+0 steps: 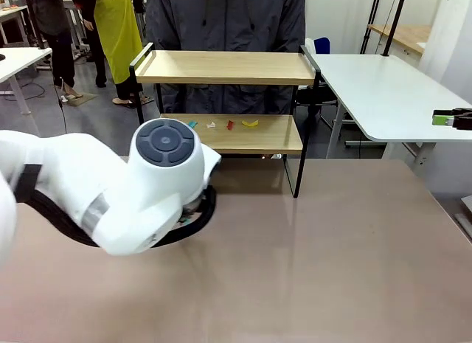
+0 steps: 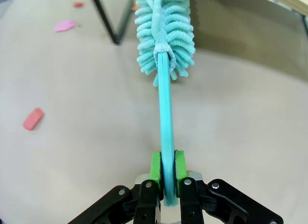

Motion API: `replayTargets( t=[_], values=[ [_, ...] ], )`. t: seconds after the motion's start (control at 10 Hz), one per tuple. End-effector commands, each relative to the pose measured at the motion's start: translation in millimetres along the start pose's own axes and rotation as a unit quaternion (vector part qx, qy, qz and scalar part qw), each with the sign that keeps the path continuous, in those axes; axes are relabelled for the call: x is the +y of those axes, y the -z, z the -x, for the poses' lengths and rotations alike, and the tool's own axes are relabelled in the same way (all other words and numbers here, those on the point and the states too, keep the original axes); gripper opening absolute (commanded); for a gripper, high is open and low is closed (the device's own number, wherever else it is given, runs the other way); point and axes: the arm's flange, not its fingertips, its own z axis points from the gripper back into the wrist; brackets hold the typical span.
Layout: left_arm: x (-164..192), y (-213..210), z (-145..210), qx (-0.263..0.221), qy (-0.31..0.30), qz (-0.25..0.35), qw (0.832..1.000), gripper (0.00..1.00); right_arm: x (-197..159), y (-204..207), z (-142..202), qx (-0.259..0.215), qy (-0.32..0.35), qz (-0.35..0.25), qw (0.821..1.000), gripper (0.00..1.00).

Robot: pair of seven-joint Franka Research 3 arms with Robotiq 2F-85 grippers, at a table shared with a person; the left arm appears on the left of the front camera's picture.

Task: Clean the shelf.
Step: Clean the specific section of the Shelf indicated by the human with the Duster.

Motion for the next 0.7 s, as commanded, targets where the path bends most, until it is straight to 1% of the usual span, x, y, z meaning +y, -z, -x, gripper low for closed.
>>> replayTargets(
  t=[0.0, 0.2, 0.3, 0.4, 0.5, 0.6],
  values=[
    [38, -3, -4, -0.024, -0.006, -0.048, 0.999, 0.14, 2, 1, -2, 0.000, -0.002, 0.002, 1.000, 1.00],
    [57, -7, -9, -0.040, -0.010, -0.063, 0.997, 0.14, 2, 1, -2, 0.000, -0.002, 0.002, 1.000, 1.00],
    [56, -9, -11, -0.051, -0.015, -0.058, 0.997, 0.14, 2, 1, -2, 0.000, -0.002, 0.002, 1.000, 1.00],
    [47, -10, -7, -0.041, -0.017, -0.017, 0.999, 0.14, 2, 1, -2, 0.000, -0.002, 0.002, 1.000, 1.00],
    [40, -2, -15, -0.032, 0.002, -0.040, 0.999, 0.14, 2, 1, -2, 0.000, -0.002, 0.002, 1.000, 1.00],
    [40, -2, -15, -0.032, 0.002, -0.040, 0.999, 0.14, 2, 1, -2, 0.000, -0.002, 0.002, 1.000, 1.00]
  ],
)
